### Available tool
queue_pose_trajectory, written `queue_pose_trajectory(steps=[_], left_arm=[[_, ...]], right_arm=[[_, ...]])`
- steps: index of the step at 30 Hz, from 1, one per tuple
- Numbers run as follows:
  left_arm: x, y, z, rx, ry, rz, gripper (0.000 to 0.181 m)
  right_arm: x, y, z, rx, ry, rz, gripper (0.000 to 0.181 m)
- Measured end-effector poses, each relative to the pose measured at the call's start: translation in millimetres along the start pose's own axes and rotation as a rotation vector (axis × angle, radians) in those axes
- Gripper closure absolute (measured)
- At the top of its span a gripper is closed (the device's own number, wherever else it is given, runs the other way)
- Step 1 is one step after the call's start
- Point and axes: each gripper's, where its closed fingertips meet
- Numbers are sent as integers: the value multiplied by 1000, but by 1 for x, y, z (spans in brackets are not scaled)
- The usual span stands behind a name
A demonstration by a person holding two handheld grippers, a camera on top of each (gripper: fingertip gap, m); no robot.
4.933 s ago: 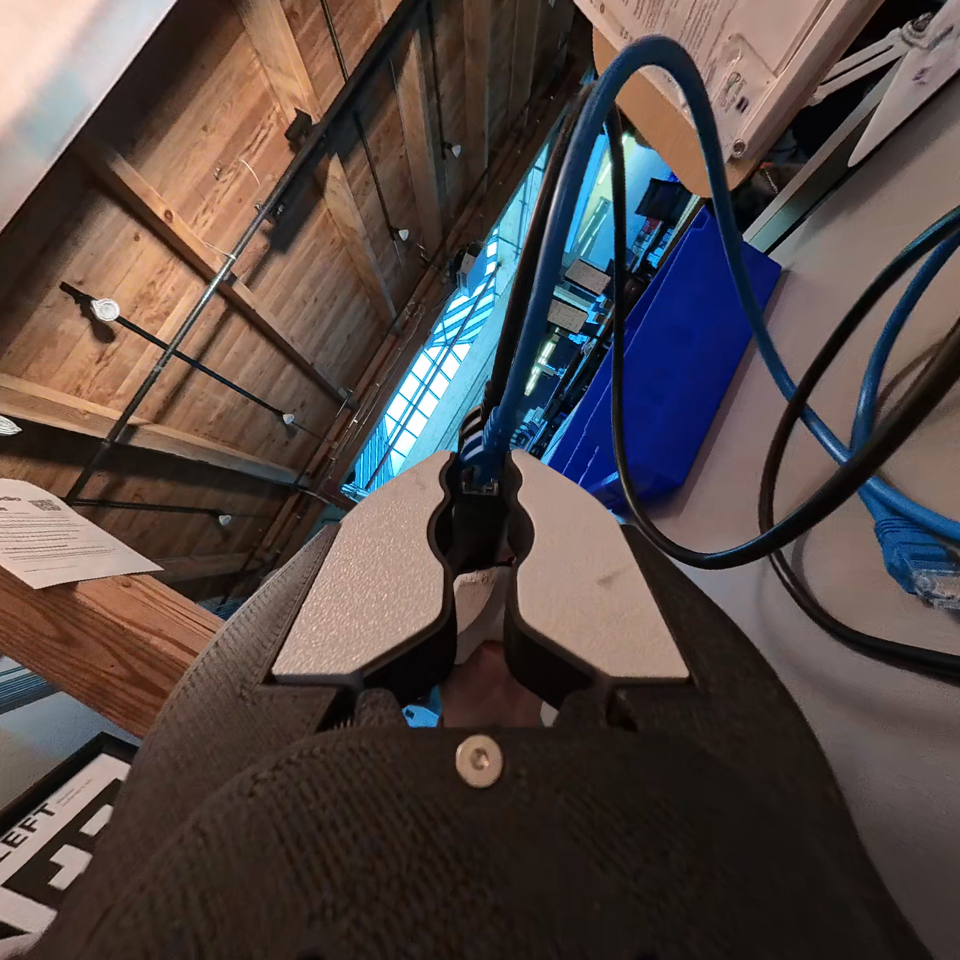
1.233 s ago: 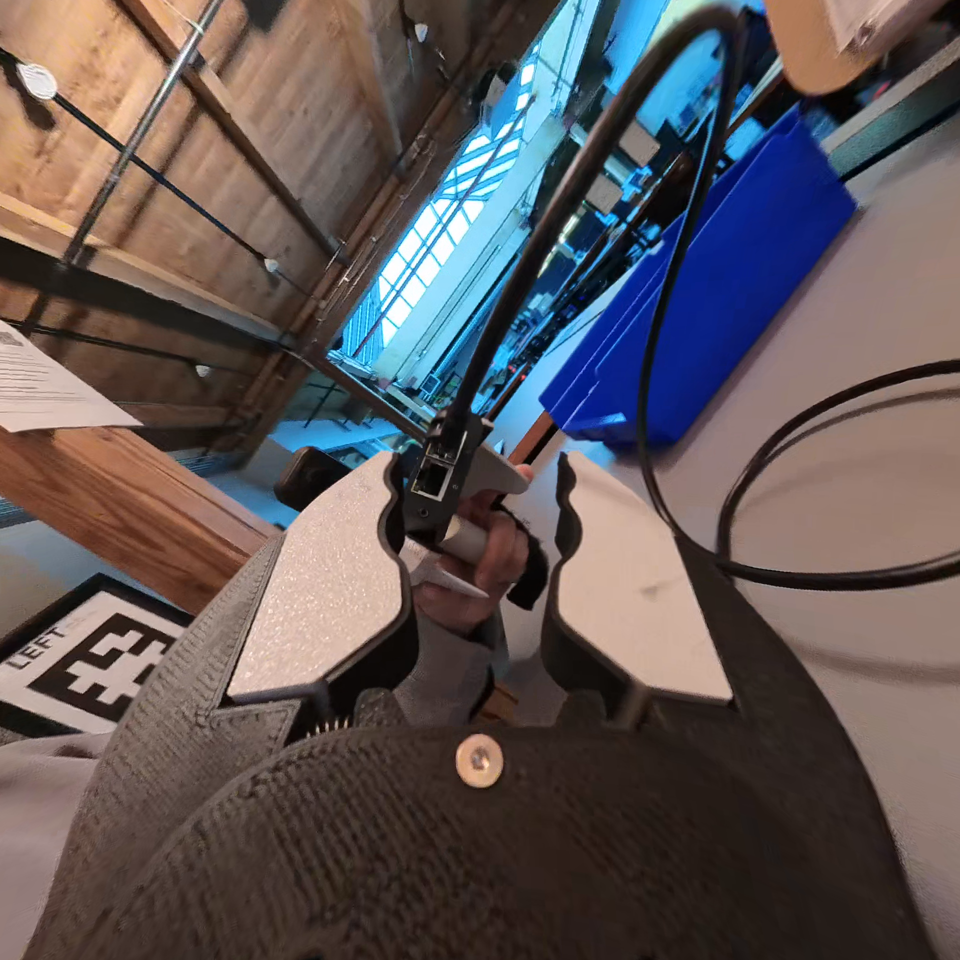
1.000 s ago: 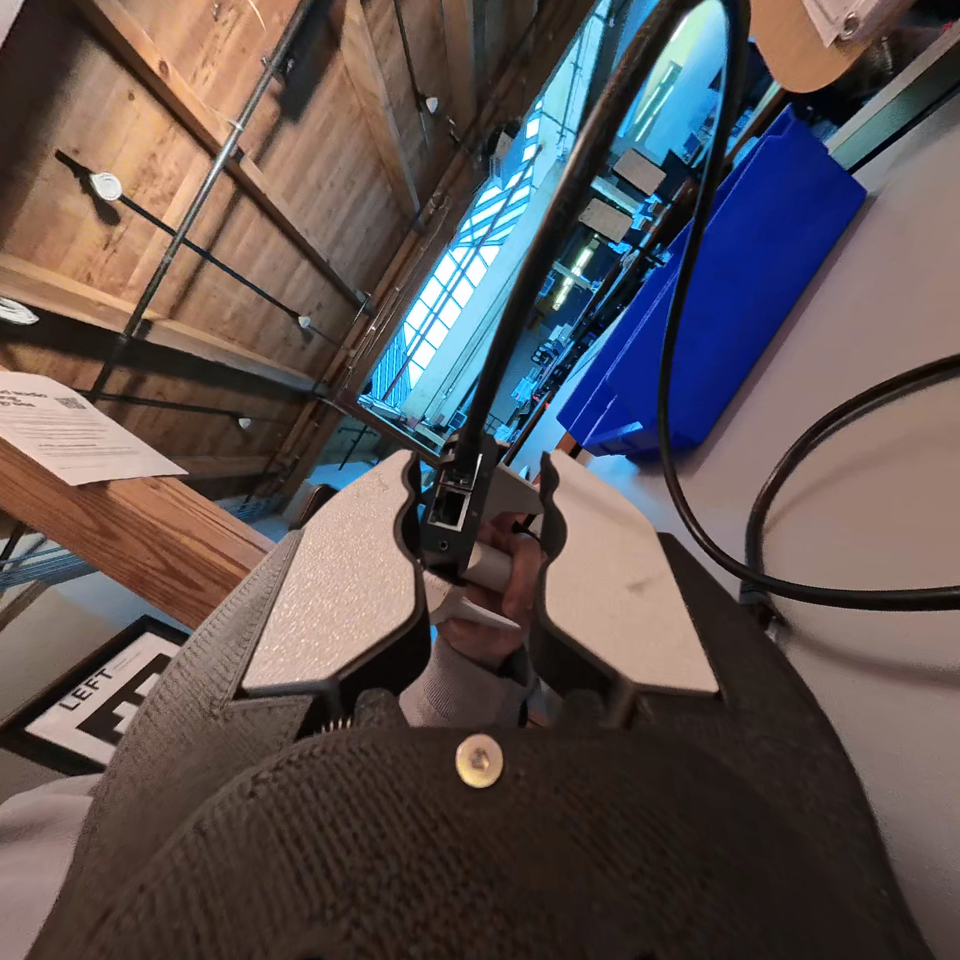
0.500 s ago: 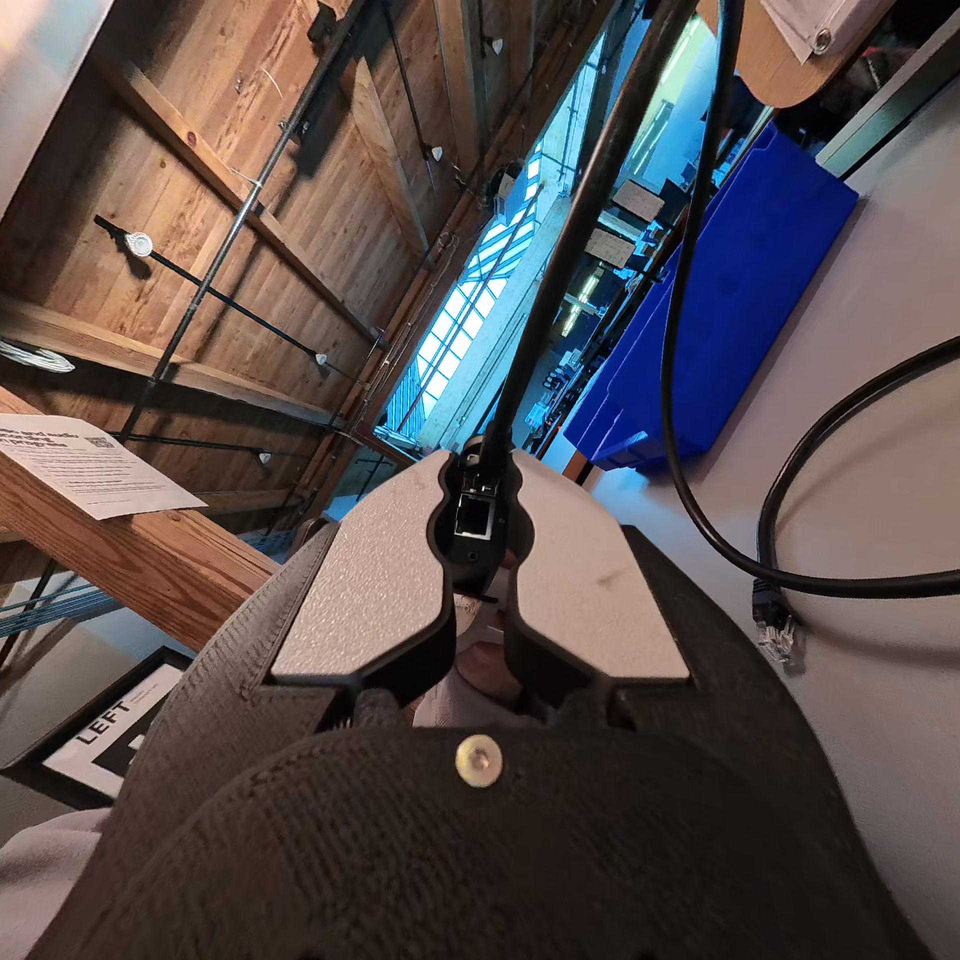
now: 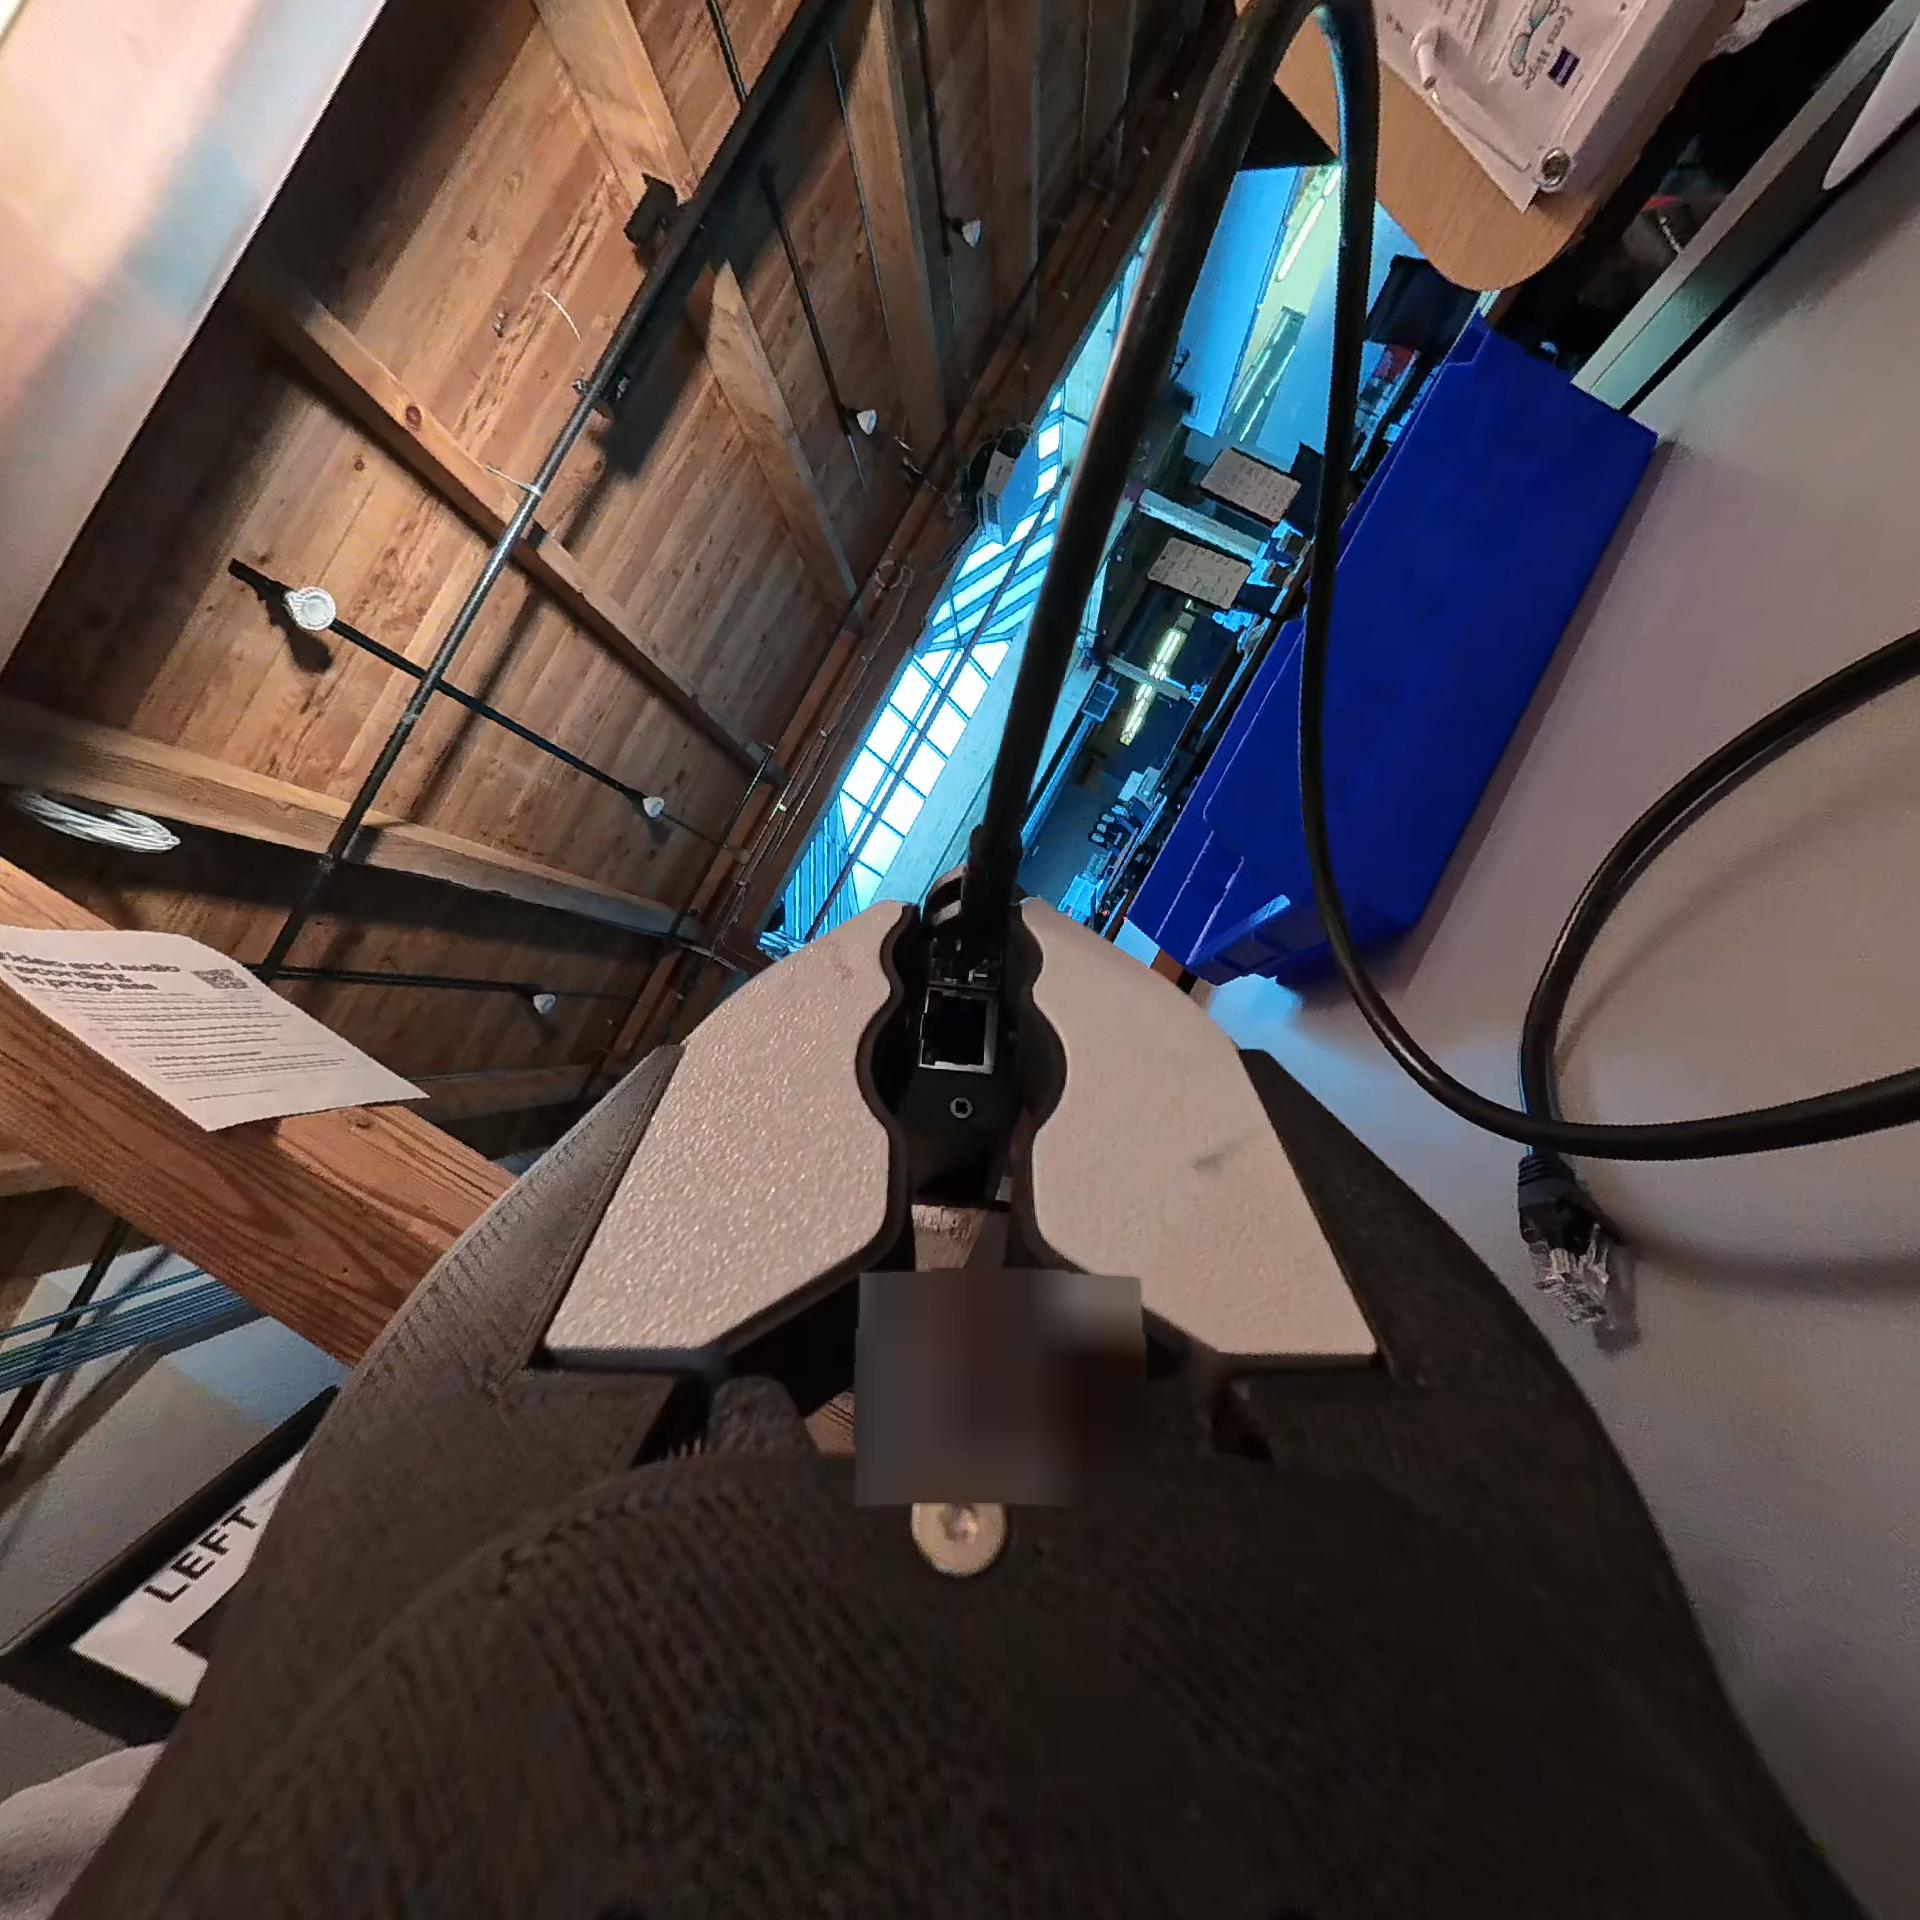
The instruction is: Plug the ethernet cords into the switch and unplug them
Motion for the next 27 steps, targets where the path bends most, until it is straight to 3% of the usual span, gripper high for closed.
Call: queue_pose_trajectory(steps=[5, 18, 23, 27], left_arm=[[-1, 0, 0, 3, 3, -9, 120], [-6, -5, -10, 74, 7, -15, 120], [-9, -3, -13, 162, 28, -81, 120], [-5, -4, -15, 169, -1, -23, 120]], right_arm=[[-1, -1, 1, 8, -5, 0, 168], [2, -3, 6, 3, 119, 279, 166], [4, -4, 5, 6, 130, 301, 167], [6, -2, 5, 0, 131, 339, 167]])
Point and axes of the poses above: each gripper's, where its closed fingertips meet, z back along the fingers, x out of its top, y = z × x across the jaws, and after that the axes turned 6 degrees about x, right-handed
